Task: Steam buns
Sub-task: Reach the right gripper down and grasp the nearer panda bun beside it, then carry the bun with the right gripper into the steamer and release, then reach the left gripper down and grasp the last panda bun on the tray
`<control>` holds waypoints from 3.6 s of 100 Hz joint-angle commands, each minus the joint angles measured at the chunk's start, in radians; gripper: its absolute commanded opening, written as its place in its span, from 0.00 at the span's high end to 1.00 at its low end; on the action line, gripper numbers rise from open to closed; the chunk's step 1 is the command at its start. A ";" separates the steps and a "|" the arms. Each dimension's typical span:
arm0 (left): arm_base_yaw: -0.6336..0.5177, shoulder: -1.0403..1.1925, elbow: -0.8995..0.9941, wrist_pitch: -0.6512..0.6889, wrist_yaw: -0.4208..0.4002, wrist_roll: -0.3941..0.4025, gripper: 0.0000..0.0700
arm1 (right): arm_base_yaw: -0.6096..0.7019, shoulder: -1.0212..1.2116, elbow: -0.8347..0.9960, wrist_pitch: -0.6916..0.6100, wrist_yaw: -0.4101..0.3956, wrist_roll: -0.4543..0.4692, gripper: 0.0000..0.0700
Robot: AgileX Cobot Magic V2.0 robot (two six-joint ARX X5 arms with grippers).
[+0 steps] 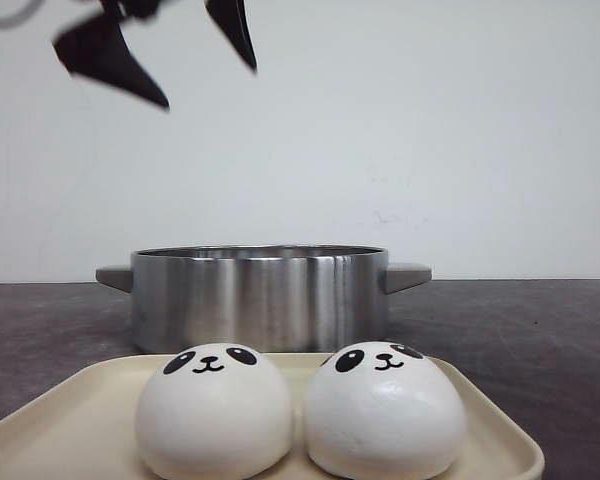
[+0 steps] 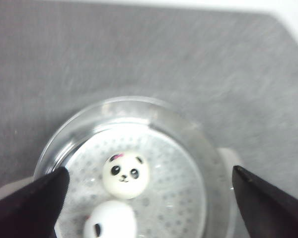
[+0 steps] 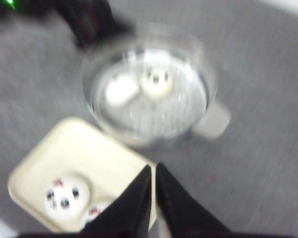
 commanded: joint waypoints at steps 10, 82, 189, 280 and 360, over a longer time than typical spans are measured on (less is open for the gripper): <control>-0.035 -0.102 0.017 -0.047 -0.005 0.002 0.09 | 0.013 0.015 -0.168 0.116 -0.131 0.126 1.00; -0.105 -0.267 0.017 -0.155 -0.036 -0.002 0.09 | 0.014 0.310 -0.347 0.293 -0.316 0.208 0.31; -0.104 -0.267 0.017 -0.178 -0.056 0.003 0.09 | -0.029 0.290 0.090 0.402 -0.057 -0.050 0.99; -0.105 -0.267 0.017 -0.253 -0.054 0.002 0.09 | -0.270 0.652 0.108 0.422 -0.211 -0.036 0.09; -0.481 -0.247 -0.276 -0.295 -0.045 -0.288 0.09 | -0.275 -0.029 0.129 0.449 -0.211 -0.061 0.98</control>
